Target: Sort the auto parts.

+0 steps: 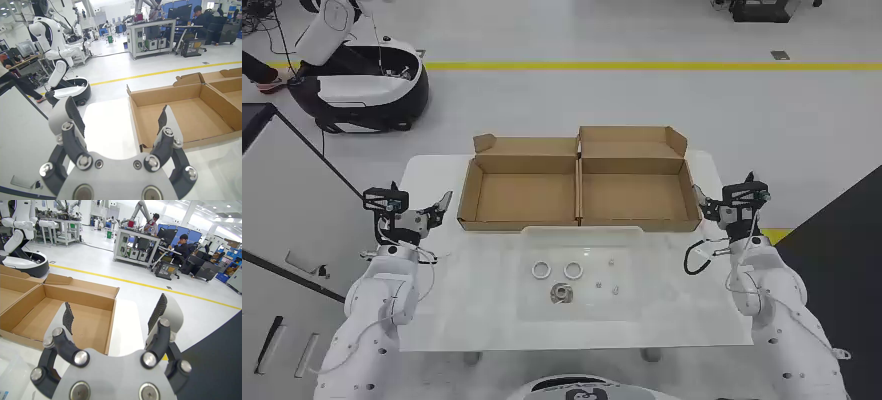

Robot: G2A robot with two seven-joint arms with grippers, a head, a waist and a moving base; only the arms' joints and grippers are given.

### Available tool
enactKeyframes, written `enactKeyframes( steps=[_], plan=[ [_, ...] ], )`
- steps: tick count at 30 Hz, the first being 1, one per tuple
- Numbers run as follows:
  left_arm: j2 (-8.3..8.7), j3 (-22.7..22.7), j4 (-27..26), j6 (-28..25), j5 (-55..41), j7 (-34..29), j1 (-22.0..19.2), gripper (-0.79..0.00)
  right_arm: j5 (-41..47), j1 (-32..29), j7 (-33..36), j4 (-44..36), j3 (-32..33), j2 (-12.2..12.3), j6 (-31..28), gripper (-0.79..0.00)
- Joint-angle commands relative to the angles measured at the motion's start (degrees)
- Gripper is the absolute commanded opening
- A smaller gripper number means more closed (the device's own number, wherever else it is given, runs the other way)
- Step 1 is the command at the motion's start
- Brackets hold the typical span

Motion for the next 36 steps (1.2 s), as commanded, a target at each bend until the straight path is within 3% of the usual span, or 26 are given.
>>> enactKeyframes(
  steps=[1,8,11,16,22,36],
  plan=[
    [0.00,0.00,0.00,0.00,0.00,0.00,0.00,0.000,0.00,0.00,0.00,0.00,0.00,0.00,0.00,0.000],
    [0.00,0.00,0.00,0.00,0.00,0.00,0.00,0.000,-2.59,1.58,0.91,-2.64,1.57,0.36,-3.22,0.000],
    [0.00,0.00,0.00,0.00,0.00,0.00,0.00,0.000,-2.17,2.68,4.59,-5.95,3.69,0.81,-8.49,0.000],
    [0.00,0.00,0.00,0.00,0.00,0.00,0.00,0.000,0.02,5.57,10.86,-10.25,7.23,1.89,-22.64,0.000],
    [0.00,0.00,0.00,0.00,0.00,0.00,0.00,0.000,6.30,11.04,20.02,-13.23,8.86,3.12,-37.65,0.000],
    [0.00,0.00,0.00,0.00,0.00,0.00,0.00,0.000,22.52,22.42,48.49,-14.86,0.58,5.66,-53.15,0.000]
  ],
)
